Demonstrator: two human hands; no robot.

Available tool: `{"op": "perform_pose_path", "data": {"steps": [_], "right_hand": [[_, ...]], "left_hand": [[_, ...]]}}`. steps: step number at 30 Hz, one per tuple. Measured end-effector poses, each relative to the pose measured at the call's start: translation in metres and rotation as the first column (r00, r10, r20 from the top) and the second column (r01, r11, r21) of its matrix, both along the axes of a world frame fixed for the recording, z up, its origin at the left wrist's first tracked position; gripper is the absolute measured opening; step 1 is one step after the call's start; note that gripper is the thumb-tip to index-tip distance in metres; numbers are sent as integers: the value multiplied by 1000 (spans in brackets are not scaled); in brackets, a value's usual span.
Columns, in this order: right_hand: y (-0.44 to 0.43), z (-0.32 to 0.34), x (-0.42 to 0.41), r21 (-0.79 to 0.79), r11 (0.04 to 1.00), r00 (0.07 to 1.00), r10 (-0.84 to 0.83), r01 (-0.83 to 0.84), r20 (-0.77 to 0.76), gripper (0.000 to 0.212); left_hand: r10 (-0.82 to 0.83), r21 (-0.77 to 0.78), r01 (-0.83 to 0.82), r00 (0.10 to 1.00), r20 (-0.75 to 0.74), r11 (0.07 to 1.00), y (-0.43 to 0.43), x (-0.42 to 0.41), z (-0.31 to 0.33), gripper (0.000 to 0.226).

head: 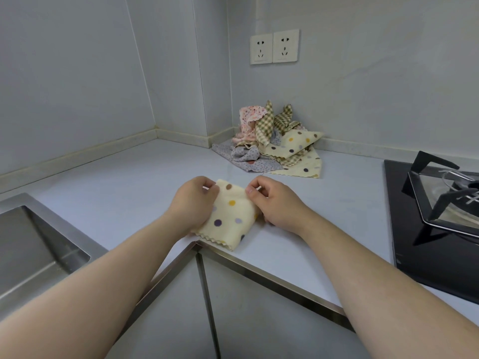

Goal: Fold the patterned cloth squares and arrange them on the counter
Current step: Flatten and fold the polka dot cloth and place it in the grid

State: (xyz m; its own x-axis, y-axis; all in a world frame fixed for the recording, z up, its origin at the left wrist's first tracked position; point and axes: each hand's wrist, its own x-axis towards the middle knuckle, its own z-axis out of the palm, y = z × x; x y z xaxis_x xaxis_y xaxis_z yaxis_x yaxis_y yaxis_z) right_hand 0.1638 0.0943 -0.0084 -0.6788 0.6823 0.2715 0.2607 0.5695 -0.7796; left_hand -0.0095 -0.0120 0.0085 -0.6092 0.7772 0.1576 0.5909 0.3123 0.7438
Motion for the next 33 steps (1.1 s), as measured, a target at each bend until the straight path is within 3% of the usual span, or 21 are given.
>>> {"op": "perform_pose_path", "data": {"steps": [2,4,11,18,22,28,33], "right_hand": [[-2,2,0,7,1000,1000,11,-11,5,17],[-4,3,0,11,1000,1000,11,-11,-3,17],[-5,3,0,-61,998,999,32,-33,-16,18],[-1,1,2,-7,999,998,46,-47,-29,12],[-1,0,1,-35,996,993,83,-87,-86,10],[0,-1,0,-65,993,992,93,-99,-89,12],[0,1,0,-45,994,992,96,-100,-85,12]], "left_hand": [[-14,20,18,986,-169,1000,0,-1,-4,13],[-21,13,25,970,-241,1000,1,-3,-8,13],[-28,-65,7,943,-332,998,3,-9,-12,20],[-81,-209,-2,918,-387,978,4,-4,-12,23],[-89,-252,-53,851,-518,966,1,-1,-6,33],[-197,-207,158,963,-184,965,-1,-11,-8,18],[-261,-156,243,959,-109,958,-2,-11,-7,18]]}}
